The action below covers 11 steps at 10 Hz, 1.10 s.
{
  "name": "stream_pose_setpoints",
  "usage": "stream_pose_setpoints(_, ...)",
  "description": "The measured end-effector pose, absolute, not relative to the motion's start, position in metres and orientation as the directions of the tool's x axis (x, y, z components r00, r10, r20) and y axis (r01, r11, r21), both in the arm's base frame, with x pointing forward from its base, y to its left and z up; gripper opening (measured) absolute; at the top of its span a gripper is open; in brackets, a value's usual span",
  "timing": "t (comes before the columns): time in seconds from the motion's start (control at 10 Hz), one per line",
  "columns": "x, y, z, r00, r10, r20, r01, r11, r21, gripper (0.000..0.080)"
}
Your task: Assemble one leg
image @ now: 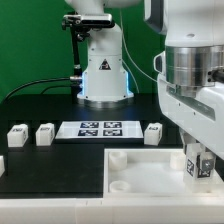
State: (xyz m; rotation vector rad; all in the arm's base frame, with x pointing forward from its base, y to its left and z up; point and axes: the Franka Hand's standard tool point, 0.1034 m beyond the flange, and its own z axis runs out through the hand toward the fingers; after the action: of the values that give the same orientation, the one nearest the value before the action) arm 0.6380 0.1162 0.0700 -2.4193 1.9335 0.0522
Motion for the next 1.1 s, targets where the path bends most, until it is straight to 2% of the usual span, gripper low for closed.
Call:
stream_pose_setpoints(0.1,0.6379,0.1164,0.0700,0.237,-0.970,-0.054,-0.971,-0.237,-0.014,0.0387)
stream_pose_setpoints(0.2,0.6379,0.1164,0.0700,0.279,-0.959,-0.053,-0.960,-0.278,-0.017,0.0523)
stream_pose_setpoints(0.3,0.6379,0.1165,0.0700,0.296,-0.954,-0.053,-0.955,-0.295,-0.018,0.0523)
stream_pose_setpoints(0.4,0.6379,0.1160,0.0699,0.391,-0.919,-0.048,-0.921,-0.390,-0.021,0.0623)
stream_pose_setpoints(0.5,0.6376,0.1159,0.0699,0.531,-0.846,-0.044,-0.848,-0.530,-0.026,0.0644)
stream_pose_setpoints(0.7,0.6377,0.1174,0.0708,0.673,-0.739,-0.035,-0.740,-0.672,-0.026,0.0649)
stream_pose_setpoints(0.8,0.6384,0.1163,0.0713,0.795,-0.607,-0.020,-0.607,-0.794,-0.023,0.0649)
stream_pose_setpoints(1.1,0.6388,0.1143,0.0714,0.970,-0.241,-0.008,-0.241,-0.970,-0.027,0.0649)
